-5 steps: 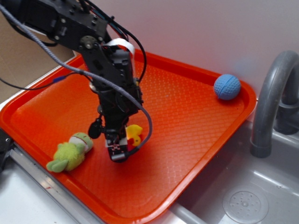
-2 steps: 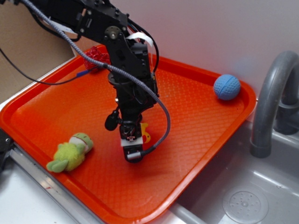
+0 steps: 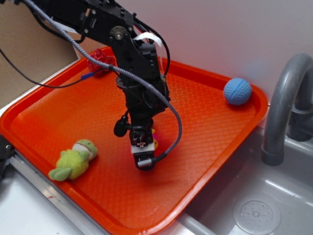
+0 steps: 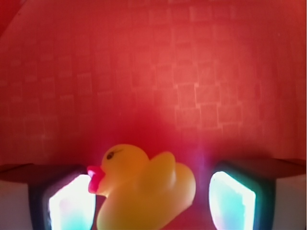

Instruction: Grab the yellow duck.

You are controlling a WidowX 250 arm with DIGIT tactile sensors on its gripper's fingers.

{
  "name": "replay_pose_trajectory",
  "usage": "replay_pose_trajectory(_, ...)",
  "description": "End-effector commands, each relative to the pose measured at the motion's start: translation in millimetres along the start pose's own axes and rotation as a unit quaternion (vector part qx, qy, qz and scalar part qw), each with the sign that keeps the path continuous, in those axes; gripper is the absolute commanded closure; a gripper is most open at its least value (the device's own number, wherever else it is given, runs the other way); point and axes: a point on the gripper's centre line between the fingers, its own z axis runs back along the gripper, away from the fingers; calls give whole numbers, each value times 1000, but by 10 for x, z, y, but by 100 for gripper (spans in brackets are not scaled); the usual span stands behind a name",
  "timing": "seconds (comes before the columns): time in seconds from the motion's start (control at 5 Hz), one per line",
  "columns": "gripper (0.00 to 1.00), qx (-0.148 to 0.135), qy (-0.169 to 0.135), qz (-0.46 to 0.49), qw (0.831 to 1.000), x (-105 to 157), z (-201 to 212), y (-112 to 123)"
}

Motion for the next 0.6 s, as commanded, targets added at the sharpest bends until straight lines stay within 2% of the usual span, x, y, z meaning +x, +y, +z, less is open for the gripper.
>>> replay_pose_trajectory(0.0, 100, -11, -10, -14, 1000, -25, 30, -74)
replay_pose_trajectory(0.2, 100, -15, -11, 8, 1000, -223, 405, 55)
replay_pose_trajectory(0.4, 100, 10, -33, 108, 994, -577, 916, 330)
